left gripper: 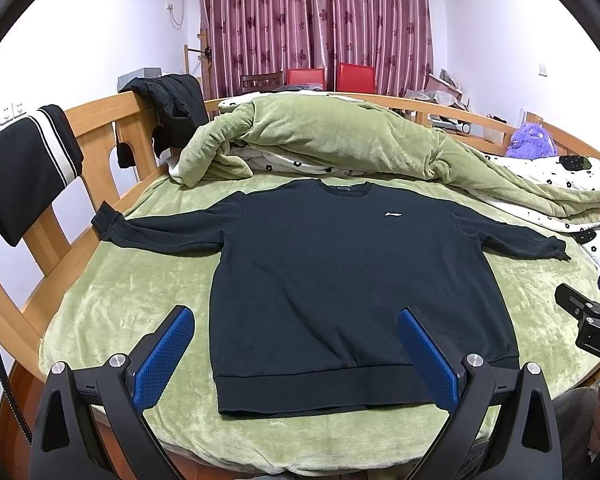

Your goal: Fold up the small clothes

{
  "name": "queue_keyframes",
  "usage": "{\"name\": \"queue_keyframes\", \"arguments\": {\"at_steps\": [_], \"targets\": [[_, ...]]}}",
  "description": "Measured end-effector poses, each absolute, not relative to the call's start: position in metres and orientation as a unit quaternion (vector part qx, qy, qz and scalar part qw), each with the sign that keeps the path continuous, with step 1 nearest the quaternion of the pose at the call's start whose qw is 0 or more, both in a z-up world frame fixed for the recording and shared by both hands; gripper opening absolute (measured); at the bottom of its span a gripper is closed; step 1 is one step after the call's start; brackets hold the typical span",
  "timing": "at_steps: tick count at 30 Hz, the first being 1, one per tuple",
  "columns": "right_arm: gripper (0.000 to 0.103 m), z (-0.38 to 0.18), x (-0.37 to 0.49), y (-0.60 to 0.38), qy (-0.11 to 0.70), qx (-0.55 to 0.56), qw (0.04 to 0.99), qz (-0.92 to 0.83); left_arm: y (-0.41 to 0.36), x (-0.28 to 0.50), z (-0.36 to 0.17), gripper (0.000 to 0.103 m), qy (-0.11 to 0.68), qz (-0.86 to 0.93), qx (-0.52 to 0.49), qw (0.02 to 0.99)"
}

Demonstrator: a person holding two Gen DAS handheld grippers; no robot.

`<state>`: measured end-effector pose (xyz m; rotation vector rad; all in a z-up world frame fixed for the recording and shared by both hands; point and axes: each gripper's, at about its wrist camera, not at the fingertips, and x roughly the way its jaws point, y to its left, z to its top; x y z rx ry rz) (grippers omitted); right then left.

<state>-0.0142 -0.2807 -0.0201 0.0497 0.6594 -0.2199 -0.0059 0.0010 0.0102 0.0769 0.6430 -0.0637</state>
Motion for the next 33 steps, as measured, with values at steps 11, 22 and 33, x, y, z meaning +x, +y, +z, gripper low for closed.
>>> {"name": "queue_keyframes", "arguments": {"at_steps": [11, 22, 33], "targets": [[0.103, -0.012, -0.014, -0.279, 0.326, 0.025, 0.940, -0.098, -0.010, -0.001, 0.011, 0.102, 0.310, -0.051, 0.014, 0.949], [0.103, -0.019, 0.006, -0.261, 0.337, 0.006, 0.939, -0.072, 0.006, 0.020, 0.014, 0.102, 0.306, -0.045, 0.027, 0.950], [0.103, -0.026, 0.069, -0.264, 0.365, 0.012, 0.929, -0.059, 0.096, 0.133, -0.033, 0.098, 0.386, -0.002, -0.059, 0.921]]}}
